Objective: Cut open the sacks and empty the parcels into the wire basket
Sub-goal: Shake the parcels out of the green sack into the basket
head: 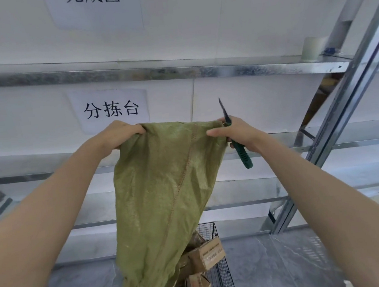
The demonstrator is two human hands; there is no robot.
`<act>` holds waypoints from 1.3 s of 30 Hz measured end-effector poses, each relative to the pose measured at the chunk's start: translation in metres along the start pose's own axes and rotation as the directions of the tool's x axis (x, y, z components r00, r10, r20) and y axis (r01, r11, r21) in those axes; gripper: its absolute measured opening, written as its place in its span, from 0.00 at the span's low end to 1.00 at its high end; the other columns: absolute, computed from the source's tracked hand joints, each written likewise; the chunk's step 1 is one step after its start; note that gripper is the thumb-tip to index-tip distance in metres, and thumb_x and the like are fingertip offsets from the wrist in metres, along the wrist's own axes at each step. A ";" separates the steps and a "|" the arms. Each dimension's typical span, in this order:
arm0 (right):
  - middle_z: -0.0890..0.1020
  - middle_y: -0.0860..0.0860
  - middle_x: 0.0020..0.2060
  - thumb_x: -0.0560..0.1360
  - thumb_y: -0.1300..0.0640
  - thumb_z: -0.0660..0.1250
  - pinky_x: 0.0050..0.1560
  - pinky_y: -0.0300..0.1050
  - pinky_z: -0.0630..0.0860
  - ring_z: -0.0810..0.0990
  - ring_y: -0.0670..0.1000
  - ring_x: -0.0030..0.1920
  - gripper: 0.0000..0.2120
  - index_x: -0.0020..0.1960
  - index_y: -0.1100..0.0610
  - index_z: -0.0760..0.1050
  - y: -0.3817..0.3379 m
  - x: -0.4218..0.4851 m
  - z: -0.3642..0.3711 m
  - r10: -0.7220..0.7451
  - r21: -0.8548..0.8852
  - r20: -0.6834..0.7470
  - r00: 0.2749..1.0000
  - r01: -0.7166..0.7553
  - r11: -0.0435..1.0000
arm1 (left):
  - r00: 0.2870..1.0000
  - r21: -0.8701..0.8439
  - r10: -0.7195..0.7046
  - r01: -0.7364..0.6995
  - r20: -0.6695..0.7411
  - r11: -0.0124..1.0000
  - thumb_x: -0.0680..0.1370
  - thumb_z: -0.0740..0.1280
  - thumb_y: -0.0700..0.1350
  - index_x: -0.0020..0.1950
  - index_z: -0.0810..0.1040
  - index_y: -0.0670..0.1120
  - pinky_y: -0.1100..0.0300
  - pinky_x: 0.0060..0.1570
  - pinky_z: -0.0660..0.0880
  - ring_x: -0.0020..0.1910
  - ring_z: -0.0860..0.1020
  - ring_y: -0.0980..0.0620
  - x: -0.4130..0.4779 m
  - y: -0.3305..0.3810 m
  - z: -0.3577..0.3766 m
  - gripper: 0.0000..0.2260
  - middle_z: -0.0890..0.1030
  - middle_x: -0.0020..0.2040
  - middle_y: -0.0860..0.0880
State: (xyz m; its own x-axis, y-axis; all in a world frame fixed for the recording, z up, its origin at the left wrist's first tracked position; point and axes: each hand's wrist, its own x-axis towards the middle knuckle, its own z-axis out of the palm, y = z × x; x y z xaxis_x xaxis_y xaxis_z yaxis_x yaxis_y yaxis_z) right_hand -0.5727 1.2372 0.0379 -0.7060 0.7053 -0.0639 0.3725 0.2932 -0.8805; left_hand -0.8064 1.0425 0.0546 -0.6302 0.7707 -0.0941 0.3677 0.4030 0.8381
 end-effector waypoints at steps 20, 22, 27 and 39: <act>0.74 0.53 0.31 0.74 0.63 0.67 0.26 0.39 0.69 0.72 0.49 0.29 0.07 0.40 0.57 0.72 0.022 -0.004 -0.033 0.122 0.513 0.130 0.984 -0.172 0.841 | 0.964 -0.242 -0.039 0.106 0.264 0.965 0.77 0.66 0.41 0.57 0.75 0.43 0.56 0.45 0.76 0.48 0.79 0.49 -0.021 -0.004 -0.015 0.10 0.80 0.51 0.47; 0.74 0.52 0.31 0.75 0.63 0.66 0.25 0.38 0.69 0.71 0.48 0.27 0.05 0.41 0.58 0.72 0.029 -0.008 -0.038 0.136 0.592 0.177 0.975 -0.216 0.776 | 0.985 -0.279 -0.056 0.100 0.162 0.955 0.79 0.62 0.39 0.54 0.73 0.45 0.58 0.42 0.74 0.43 0.77 0.50 -0.021 -0.007 -0.012 0.05 0.78 0.47 0.47; 0.73 0.50 0.30 0.76 0.63 0.63 0.30 0.40 0.69 0.69 0.48 0.28 0.06 0.47 0.55 0.78 0.036 -0.011 -0.033 0.142 0.684 0.133 0.981 -0.194 0.703 | 0.994 -0.396 -0.092 0.107 0.057 0.912 0.80 0.57 0.36 0.43 0.70 0.50 0.65 0.23 0.67 0.29 0.71 0.54 -0.024 -0.007 -0.005 0.11 0.72 0.38 0.50; 0.82 0.55 0.41 0.77 0.63 0.62 0.45 0.47 0.78 0.80 0.54 0.40 0.08 0.49 0.57 0.79 0.021 -0.018 -0.020 0.271 0.797 0.024 0.962 -0.182 0.576 | 0.951 0.095 -0.049 0.021 0.306 0.995 0.76 0.67 0.37 0.59 0.77 0.40 0.61 0.43 0.77 0.50 0.82 0.48 -0.048 0.012 0.011 0.11 0.83 0.53 0.44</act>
State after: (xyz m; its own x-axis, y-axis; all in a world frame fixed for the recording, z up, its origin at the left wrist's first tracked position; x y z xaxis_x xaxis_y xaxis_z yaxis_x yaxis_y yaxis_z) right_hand -0.5399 1.2435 0.0297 -0.5933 0.7425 -0.3111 -0.1366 -0.4737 -0.8700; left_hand -0.7641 1.0160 0.0631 -0.4079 0.8640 -0.2951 0.4176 0.4640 0.7812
